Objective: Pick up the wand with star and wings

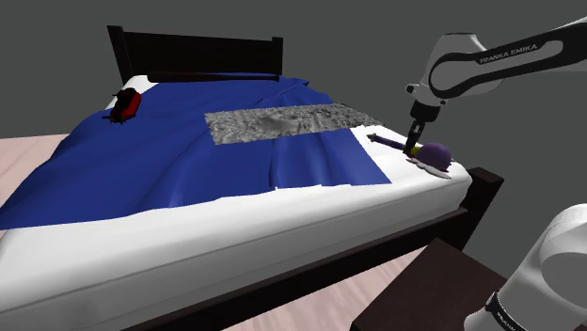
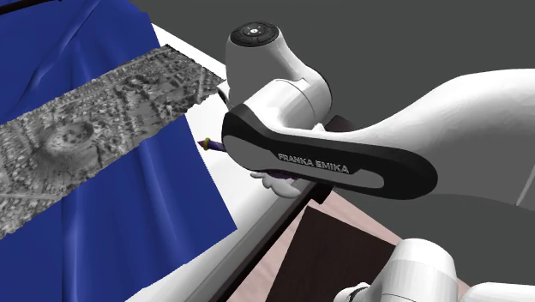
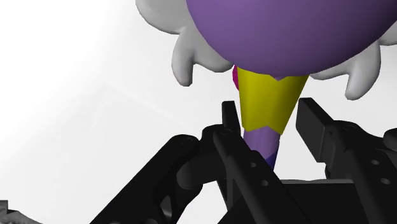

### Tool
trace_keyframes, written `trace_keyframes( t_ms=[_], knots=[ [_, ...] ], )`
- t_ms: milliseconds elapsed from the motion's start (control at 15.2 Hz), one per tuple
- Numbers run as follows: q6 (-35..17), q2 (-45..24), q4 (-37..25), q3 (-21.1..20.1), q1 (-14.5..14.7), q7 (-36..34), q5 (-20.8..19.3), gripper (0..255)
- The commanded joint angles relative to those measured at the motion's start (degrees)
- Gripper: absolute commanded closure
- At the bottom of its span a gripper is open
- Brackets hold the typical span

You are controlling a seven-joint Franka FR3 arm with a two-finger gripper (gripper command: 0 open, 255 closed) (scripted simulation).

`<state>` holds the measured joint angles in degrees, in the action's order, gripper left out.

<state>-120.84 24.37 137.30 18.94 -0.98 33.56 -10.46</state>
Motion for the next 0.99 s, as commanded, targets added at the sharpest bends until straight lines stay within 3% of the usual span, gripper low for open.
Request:
trace_keyframes(
  t_ms=[0, 924],
  knots=[
    [1.49, 0.39, -1.12, -0.19, 0.04, 0.03, 0.08, 255],
    [11.07, 1.63, -9.46, -1.27, 0.37, 0.35, 0.75, 255]
  ],
)
